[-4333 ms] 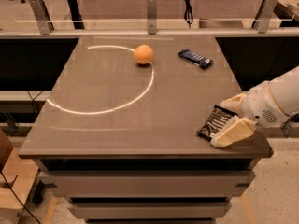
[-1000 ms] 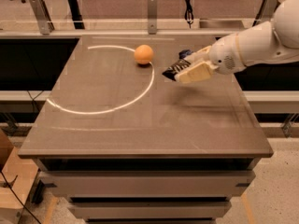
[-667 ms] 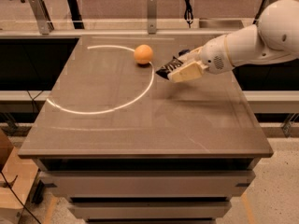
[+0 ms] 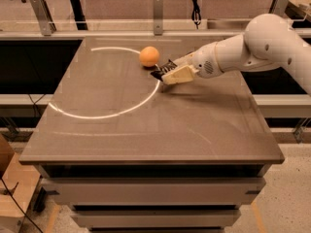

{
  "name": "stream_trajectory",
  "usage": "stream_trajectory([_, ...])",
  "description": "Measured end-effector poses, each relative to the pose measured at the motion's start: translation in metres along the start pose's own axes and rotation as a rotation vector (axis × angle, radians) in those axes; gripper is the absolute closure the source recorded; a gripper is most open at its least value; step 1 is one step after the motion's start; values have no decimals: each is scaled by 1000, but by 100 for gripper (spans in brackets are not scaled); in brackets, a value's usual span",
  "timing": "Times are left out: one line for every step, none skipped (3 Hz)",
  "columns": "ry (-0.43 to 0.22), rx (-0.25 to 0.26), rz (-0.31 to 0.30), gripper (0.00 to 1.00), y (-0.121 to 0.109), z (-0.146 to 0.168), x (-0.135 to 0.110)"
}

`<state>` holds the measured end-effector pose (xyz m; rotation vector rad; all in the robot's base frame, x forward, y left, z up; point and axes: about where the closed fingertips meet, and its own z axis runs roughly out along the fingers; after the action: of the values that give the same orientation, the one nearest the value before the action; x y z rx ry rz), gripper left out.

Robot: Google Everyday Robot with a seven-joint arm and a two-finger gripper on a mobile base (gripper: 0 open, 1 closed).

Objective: Move rxbar chocolate near orange

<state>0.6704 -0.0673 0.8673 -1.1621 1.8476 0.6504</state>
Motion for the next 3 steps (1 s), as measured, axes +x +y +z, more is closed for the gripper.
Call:
stream_trajectory([-31,-4,6,100,-8,21,-4])
stream_trajectory([-55,-16,6,84,-15,36,-9])
stream_trajectory([-64,-25,3,60,-18,46,-13])
